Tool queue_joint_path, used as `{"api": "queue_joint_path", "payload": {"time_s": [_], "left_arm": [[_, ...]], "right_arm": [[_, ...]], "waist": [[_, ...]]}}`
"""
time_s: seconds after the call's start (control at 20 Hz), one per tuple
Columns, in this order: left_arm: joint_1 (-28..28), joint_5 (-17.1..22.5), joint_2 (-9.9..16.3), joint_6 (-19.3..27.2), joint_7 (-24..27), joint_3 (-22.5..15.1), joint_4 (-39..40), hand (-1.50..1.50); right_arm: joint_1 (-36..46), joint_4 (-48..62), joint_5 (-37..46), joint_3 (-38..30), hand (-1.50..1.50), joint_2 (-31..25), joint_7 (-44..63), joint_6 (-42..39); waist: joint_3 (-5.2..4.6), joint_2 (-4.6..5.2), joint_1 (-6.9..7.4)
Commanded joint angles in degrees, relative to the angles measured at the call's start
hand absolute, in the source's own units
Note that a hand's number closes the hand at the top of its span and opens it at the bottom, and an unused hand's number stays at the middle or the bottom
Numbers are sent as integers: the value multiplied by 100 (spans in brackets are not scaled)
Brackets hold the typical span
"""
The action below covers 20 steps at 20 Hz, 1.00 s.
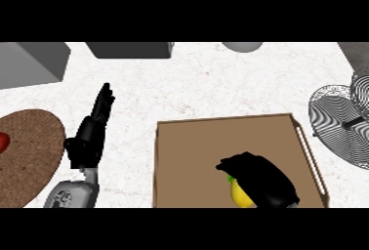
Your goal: Pick the lemon from the tray and place it in the tiered basket
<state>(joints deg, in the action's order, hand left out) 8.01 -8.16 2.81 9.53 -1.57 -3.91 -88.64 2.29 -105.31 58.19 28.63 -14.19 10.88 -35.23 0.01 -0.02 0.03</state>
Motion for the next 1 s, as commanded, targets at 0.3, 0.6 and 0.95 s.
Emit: {"api": "queue_joint_path", "payload": {"time_s": [0.3,0.6,0.95], "left_arm": [[-114,-113,-48,-3,-80,-52,-124,0],[-260,-26,6,26,-210,71,-348,0],[-104,-6,-2,-61,92,112,30,0]], "right_arm": [[-7,426,1102,407,150,-195,-746,1623],[-1445,-28,1131,-741,150,-1887,-618,1529],[-2197,-187,784,-2098,150,-2242,-803,2431]], "waist": [[0,-2,-2],[1,-48,-242],[-1,-5,-82]]}}
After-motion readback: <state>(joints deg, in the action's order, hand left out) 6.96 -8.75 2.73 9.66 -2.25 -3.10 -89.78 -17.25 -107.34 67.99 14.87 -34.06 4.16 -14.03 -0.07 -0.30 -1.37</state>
